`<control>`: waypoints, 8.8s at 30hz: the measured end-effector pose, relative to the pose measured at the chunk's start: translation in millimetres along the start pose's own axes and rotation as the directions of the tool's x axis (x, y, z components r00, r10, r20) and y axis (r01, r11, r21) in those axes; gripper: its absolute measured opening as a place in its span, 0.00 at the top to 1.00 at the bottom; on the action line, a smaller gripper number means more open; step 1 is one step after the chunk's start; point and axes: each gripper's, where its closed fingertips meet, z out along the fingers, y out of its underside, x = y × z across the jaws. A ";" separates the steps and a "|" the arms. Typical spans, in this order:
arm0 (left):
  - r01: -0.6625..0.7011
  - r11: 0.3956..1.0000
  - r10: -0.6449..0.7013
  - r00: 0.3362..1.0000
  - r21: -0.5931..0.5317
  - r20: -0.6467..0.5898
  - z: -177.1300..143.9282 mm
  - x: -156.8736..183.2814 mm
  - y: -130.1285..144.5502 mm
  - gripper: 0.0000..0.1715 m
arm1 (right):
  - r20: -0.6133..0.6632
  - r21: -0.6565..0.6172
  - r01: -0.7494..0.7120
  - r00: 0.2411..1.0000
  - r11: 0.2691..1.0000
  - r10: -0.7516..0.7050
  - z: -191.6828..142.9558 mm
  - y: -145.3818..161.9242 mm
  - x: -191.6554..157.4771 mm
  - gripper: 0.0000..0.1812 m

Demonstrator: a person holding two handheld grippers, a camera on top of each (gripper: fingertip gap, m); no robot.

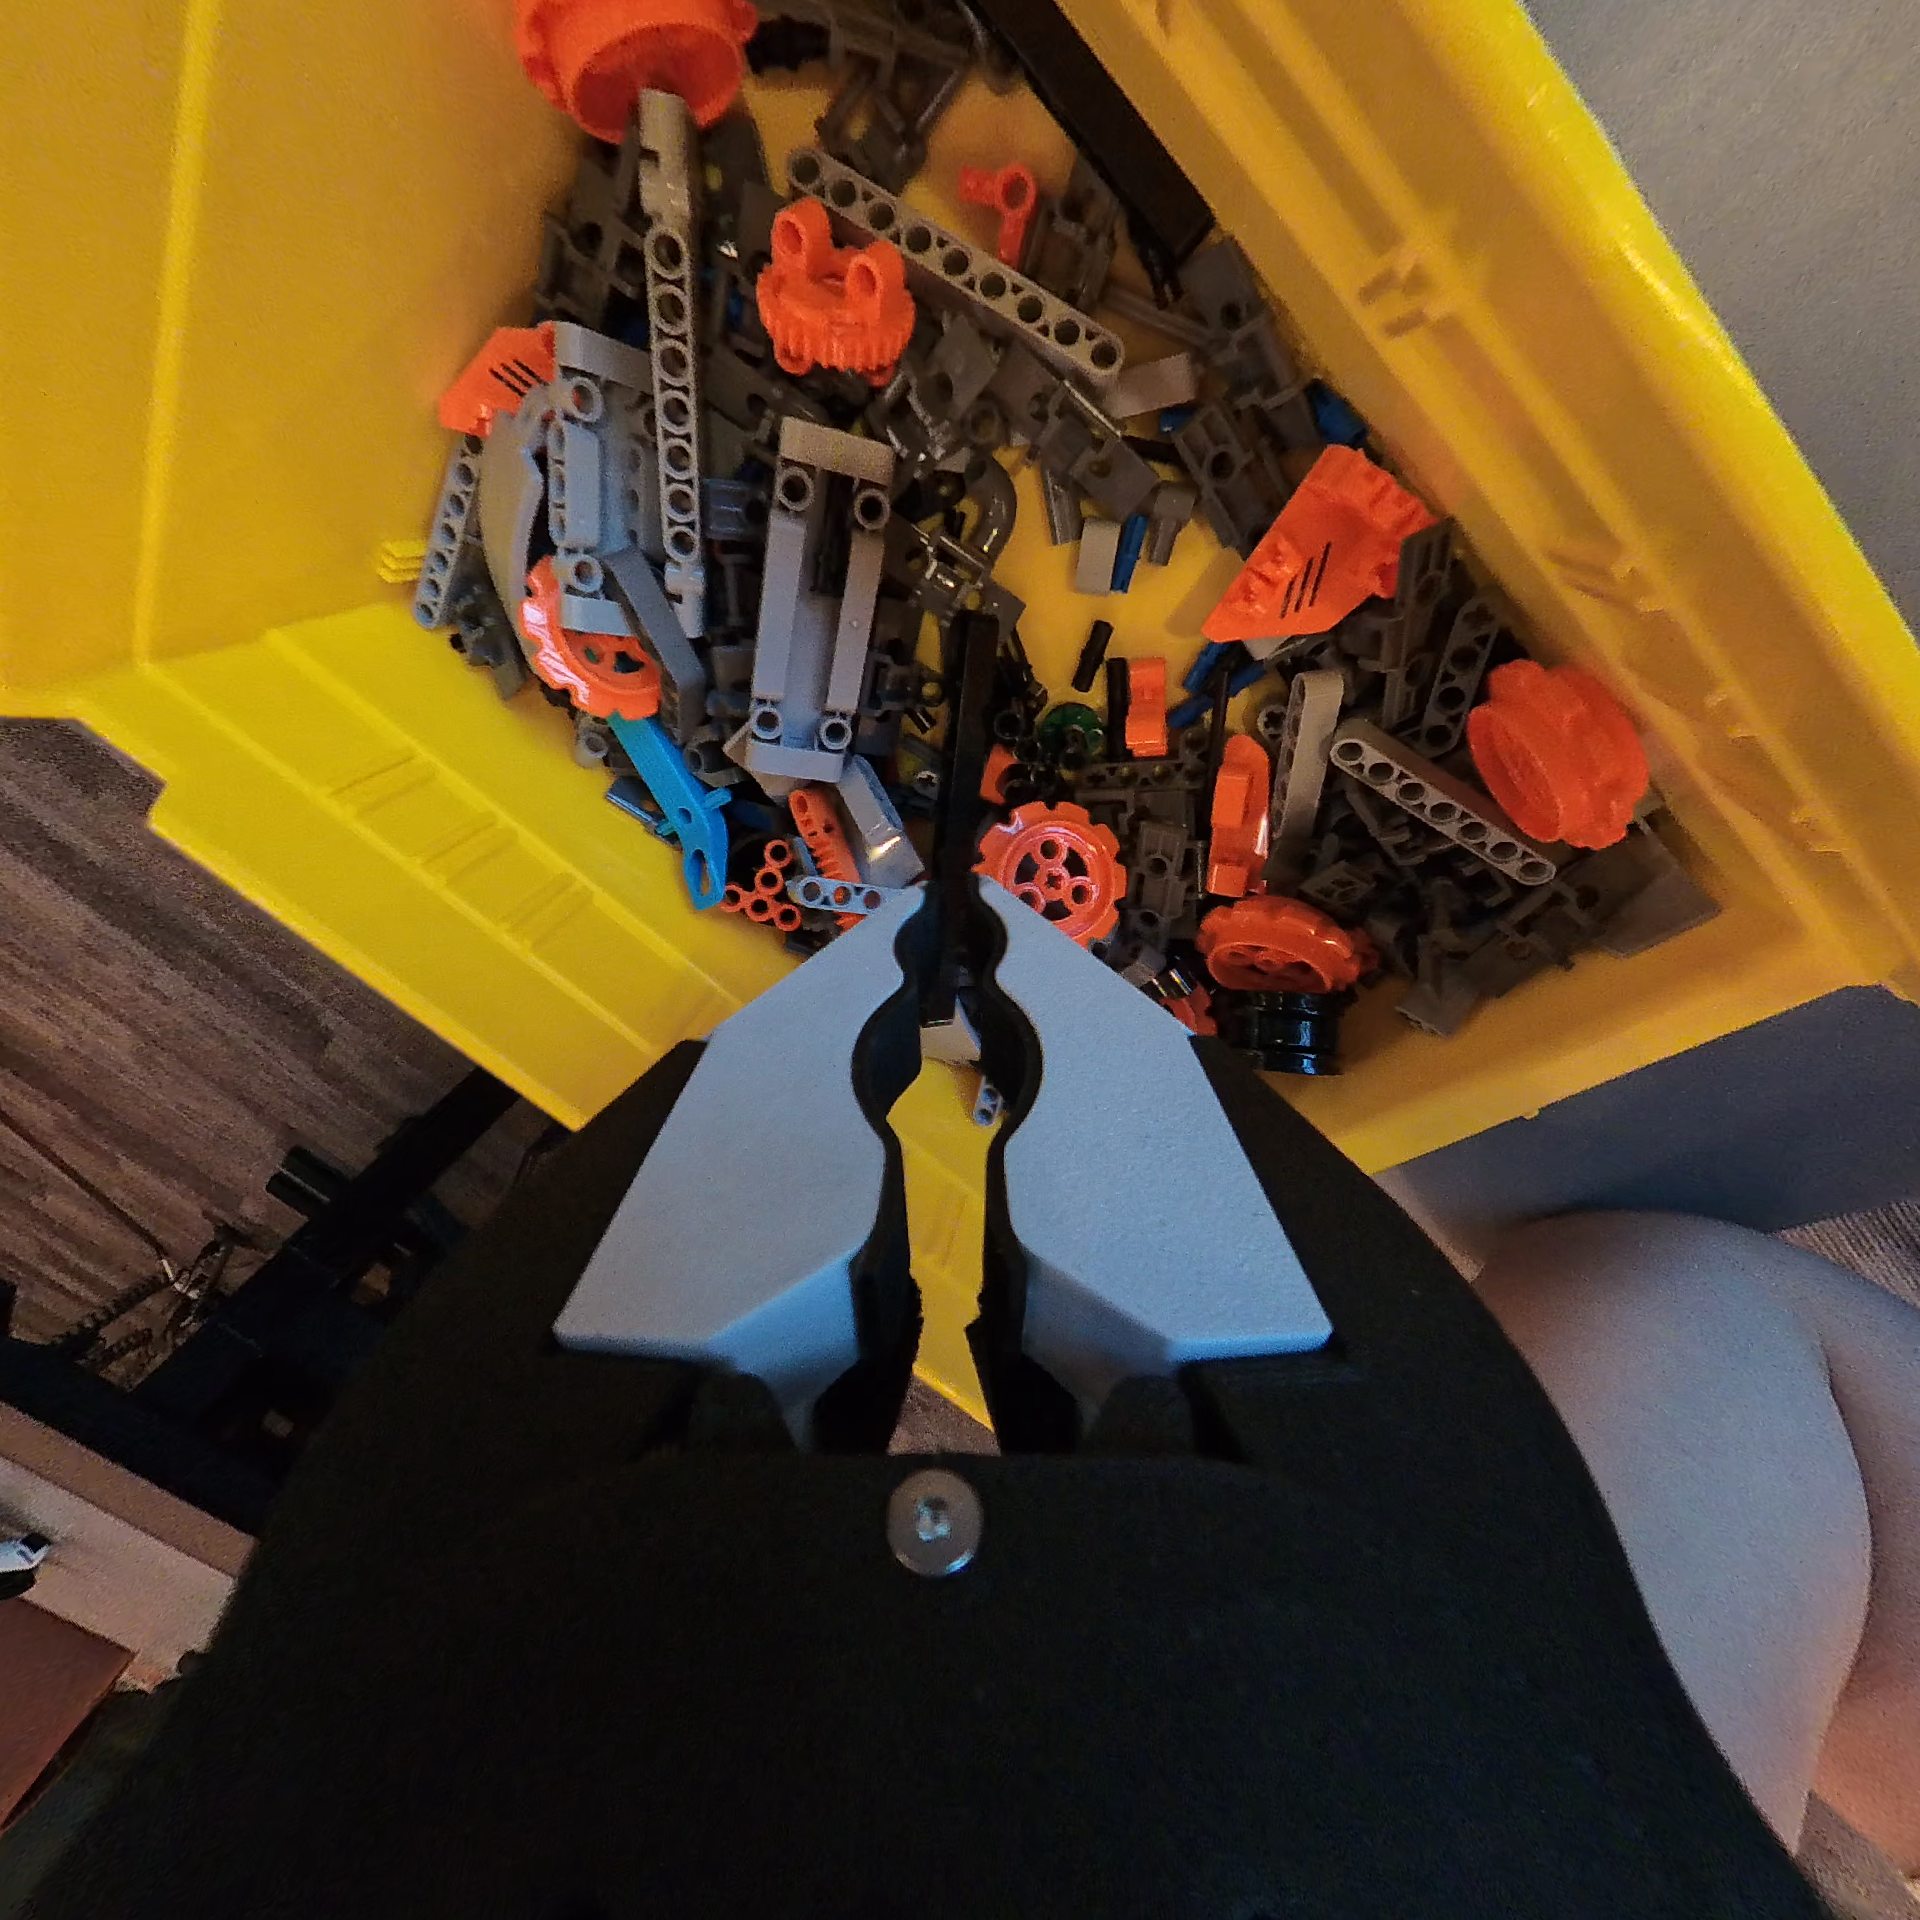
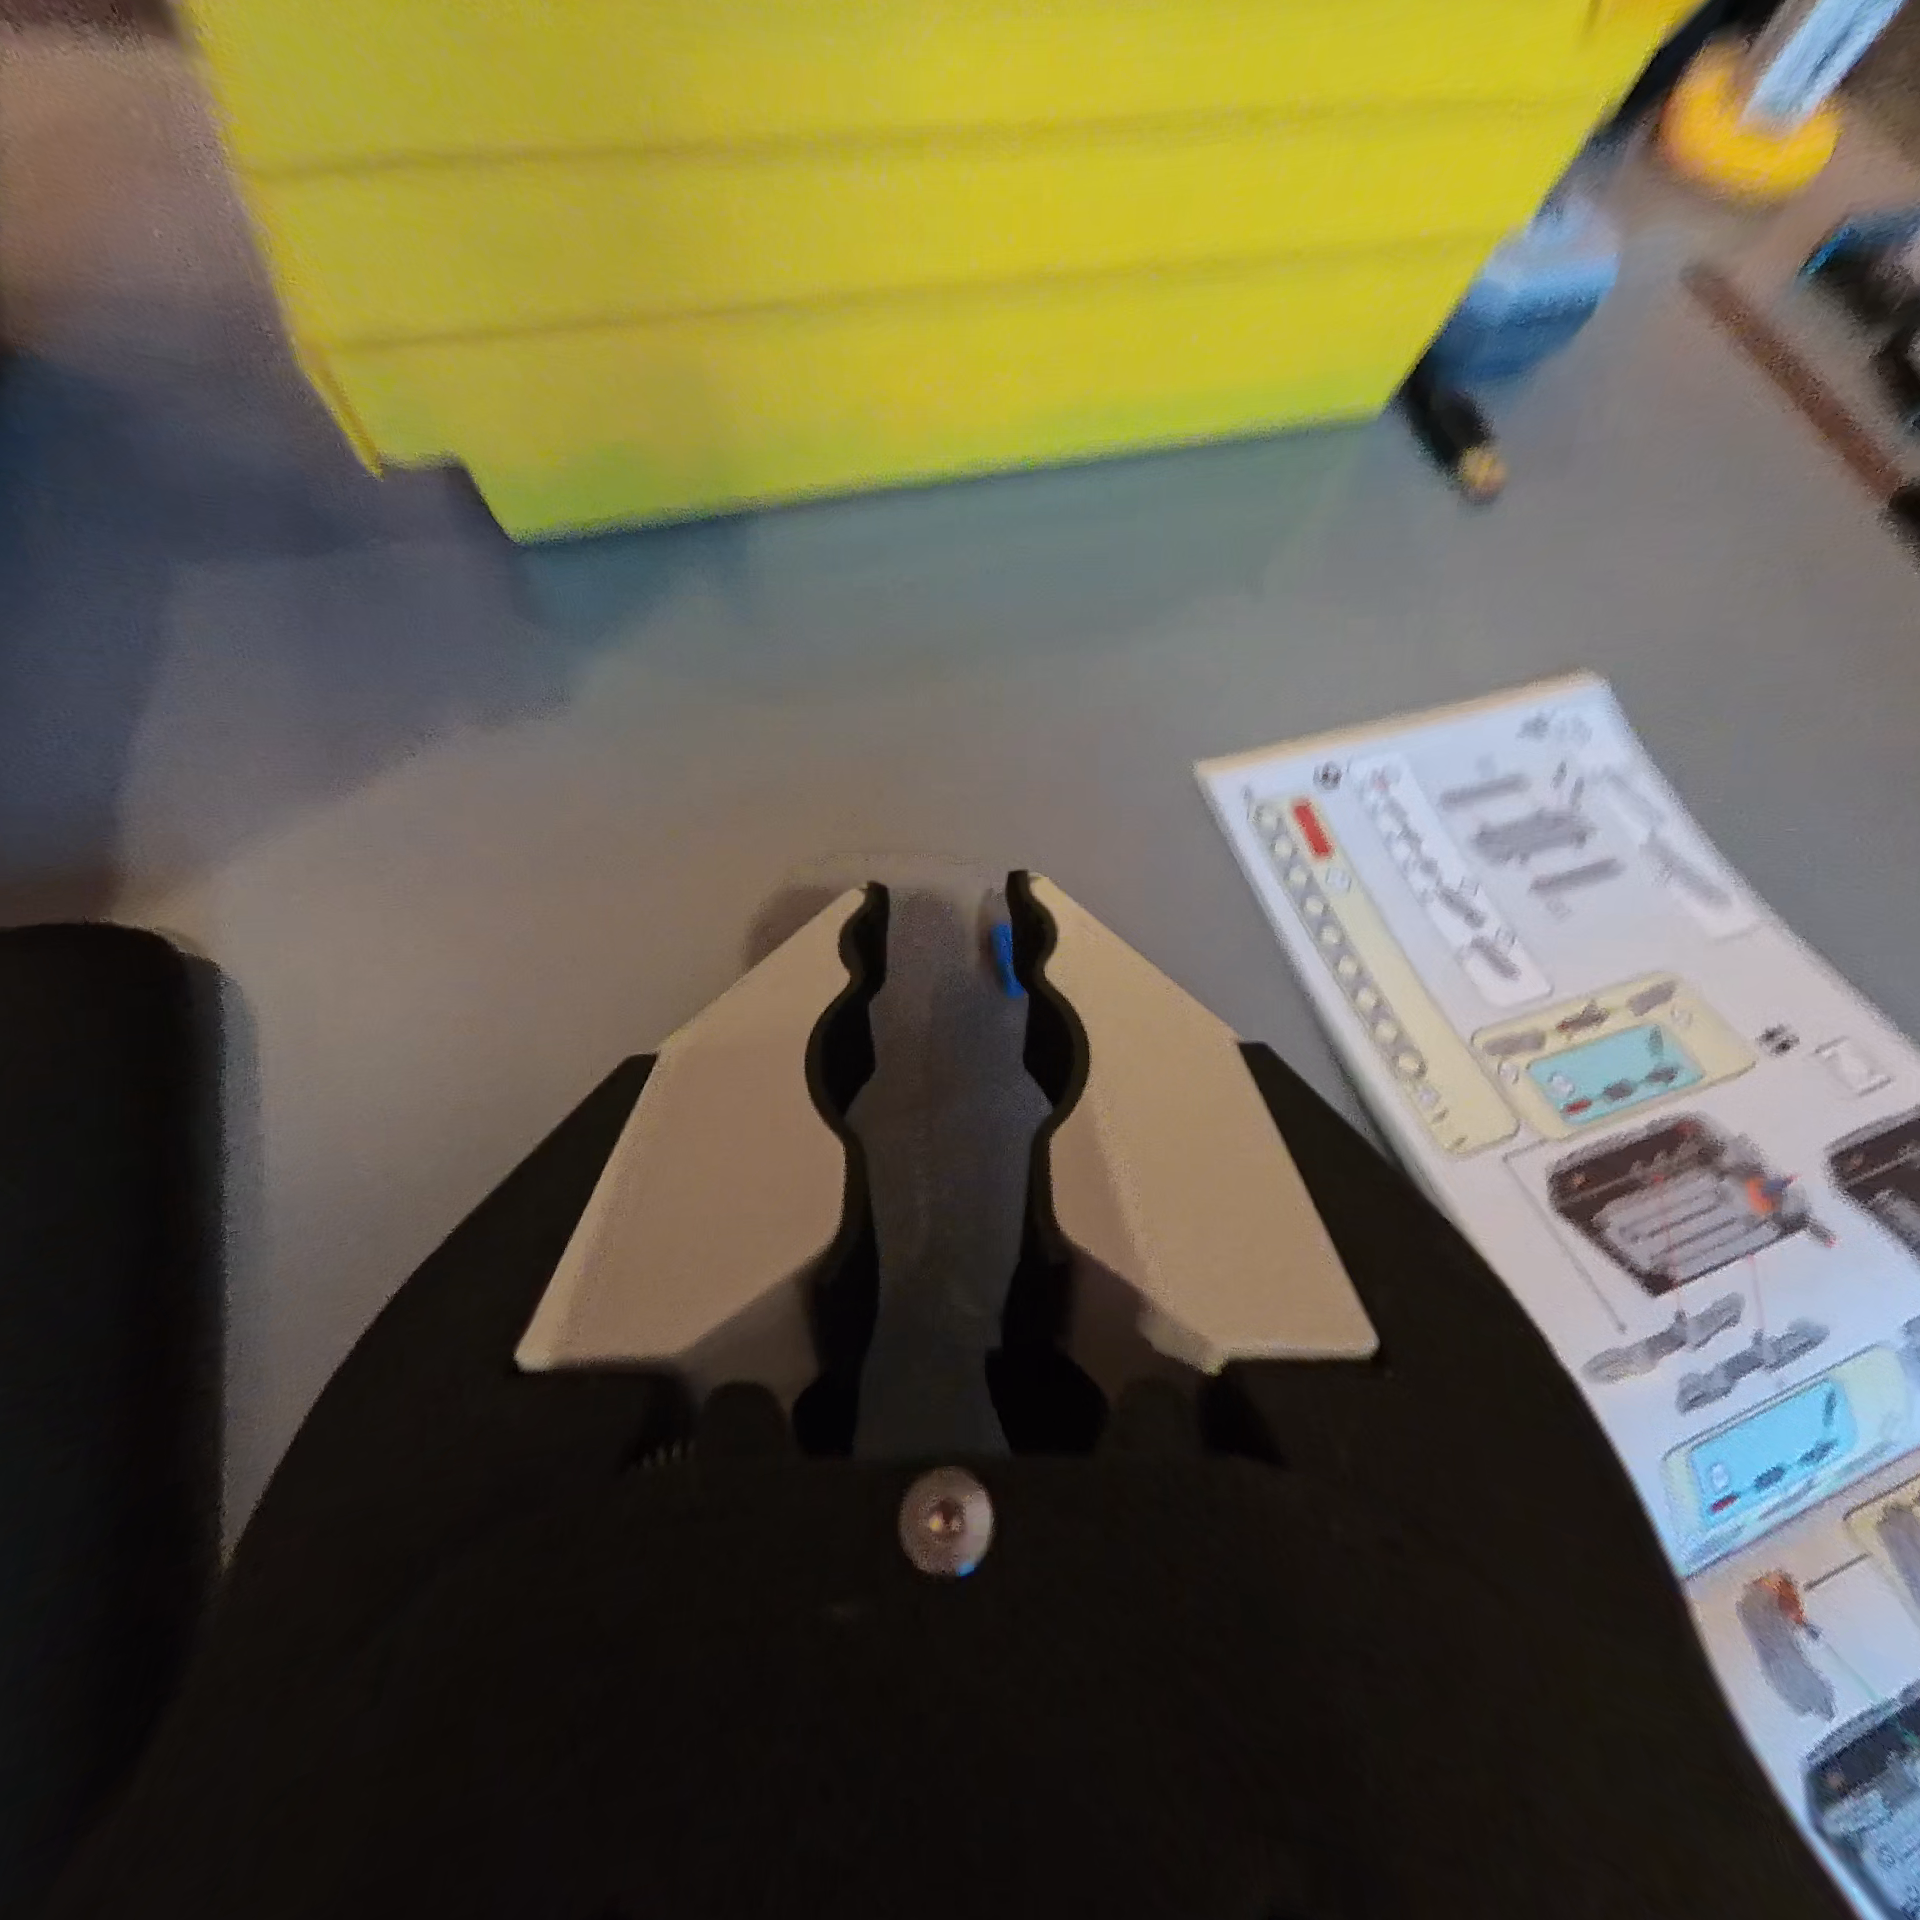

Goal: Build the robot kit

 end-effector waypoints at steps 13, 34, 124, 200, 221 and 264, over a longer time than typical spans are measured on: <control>0.164 0.710 -0.425 0.875 0.685 0.231 -128.1 -84.3 -51.2 0.90 | 0.188 0.108 -0.006 0.982 0.994 -0.014 -10.4 -15.8 -71.9 0.87; -0.097 -0.228 -0.690 0.718 0.969 -0.091 -291.6 -97.8 -1.0 0.61 | 0.213 0.109 -0.036 0.977 0.993 0.012 -10.1 -12.5 -68.1 0.88; -0.061 0.997 0.039 0.946 -0.057 -0.321 64.5 32.7 -26.3 0.93 | 0.199 0.063 -0.065 0.979 0.996 0.051 -4.1 -3.6 -61.1 0.84; 0.112 0.989 -0.129 0.973 -0.094 -0.192 50.0 -0.7 3.8 1.00 | 0.228 0.023 -0.033 0.973 0.999 0.027 -1.6 1.8 -67.9 0.84; 0.152 0.969 -0.191 0.961 -0.196 -0.201 50.1 3.1 29.4 0.97 | 0.237 0.017 -0.025 0.971 1.000 0.020 -1.6 3.0 -70.1 0.84; 0.346 0.933 -0.351 0.935 -0.100 -0.043 27.5 -27.6 31.4 0.91 | 0.238 0.007 -0.012 0.971 1.000 0.010 -1.1 4.6 -71.5 0.84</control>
